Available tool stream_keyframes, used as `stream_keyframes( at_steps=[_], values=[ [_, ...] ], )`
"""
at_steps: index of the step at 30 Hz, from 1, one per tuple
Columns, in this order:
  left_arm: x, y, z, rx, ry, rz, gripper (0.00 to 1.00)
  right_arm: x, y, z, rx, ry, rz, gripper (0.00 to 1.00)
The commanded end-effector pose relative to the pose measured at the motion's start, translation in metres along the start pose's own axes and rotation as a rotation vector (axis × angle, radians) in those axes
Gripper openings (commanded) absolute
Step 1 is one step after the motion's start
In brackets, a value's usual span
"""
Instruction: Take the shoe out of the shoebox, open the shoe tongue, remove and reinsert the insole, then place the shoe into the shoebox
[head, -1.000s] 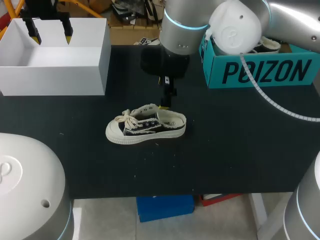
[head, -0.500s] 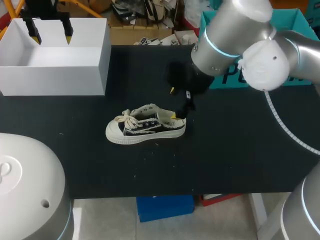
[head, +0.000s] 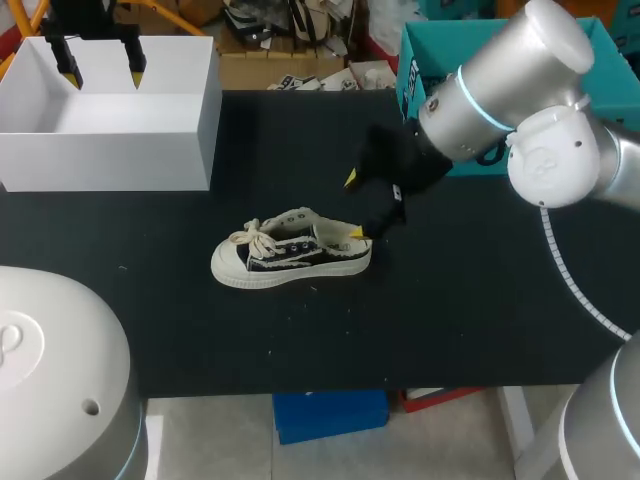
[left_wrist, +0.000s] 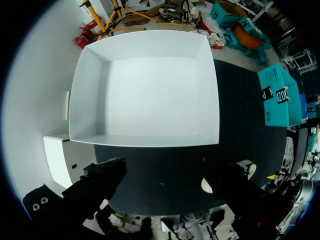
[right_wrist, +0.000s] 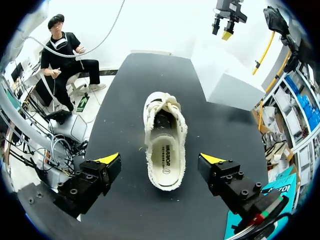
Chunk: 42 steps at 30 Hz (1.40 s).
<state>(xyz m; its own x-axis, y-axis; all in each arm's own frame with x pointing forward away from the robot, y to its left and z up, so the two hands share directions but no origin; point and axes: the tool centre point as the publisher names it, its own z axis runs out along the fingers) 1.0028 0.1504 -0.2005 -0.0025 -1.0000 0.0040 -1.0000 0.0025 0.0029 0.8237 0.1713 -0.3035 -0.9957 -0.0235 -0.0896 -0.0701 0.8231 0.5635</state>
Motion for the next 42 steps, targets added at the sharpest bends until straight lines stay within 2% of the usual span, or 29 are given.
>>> stream_keyframes(
  at_steps=[1, 7, 11, 19, 27, 34, 42],
  values=[
    [0.000, 0.000, -0.001, -0.002, -0.002, -0.002, 1.00, 0.002, -0.001, 0.000, -0.008, -0.002, 0.000, 1.00],
    [0.000, 0.000, -0.001, -0.002, -0.002, -0.002, 1.00, 0.000, -0.005, 0.008, -0.053, -0.015, -0.007, 1.00],
    [0.000, 0.000, -0.001, -0.002, -0.002, -0.002, 1.00, -0.002, -0.016, 0.016, -0.109, -0.017, 0.005, 1.00],
    [0.000, 0.000, -0.001, -0.002, -0.002, -0.002, 1.00, -0.008, -0.032, 0.033, -0.169, -0.032, -0.006, 1.00],
    [0.000, 0.000, -0.001, -0.002, -0.002, -0.002, 1.00, -0.010, -0.046, 0.047, -0.170, -0.010, 0.002, 1.00],
    [0.000, 0.000, -0.001, -0.002, -0.002, -0.002, 1.00, -0.008, -0.056, 0.060, -0.208, 0.009, 0.019, 1.00],
    [0.000, 0.000, -0.001, -0.002, -0.002, -0.002, 1.00, -0.011, -0.061, 0.072, -0.232, 0.015, 0.032, 1.00]
  ],
)
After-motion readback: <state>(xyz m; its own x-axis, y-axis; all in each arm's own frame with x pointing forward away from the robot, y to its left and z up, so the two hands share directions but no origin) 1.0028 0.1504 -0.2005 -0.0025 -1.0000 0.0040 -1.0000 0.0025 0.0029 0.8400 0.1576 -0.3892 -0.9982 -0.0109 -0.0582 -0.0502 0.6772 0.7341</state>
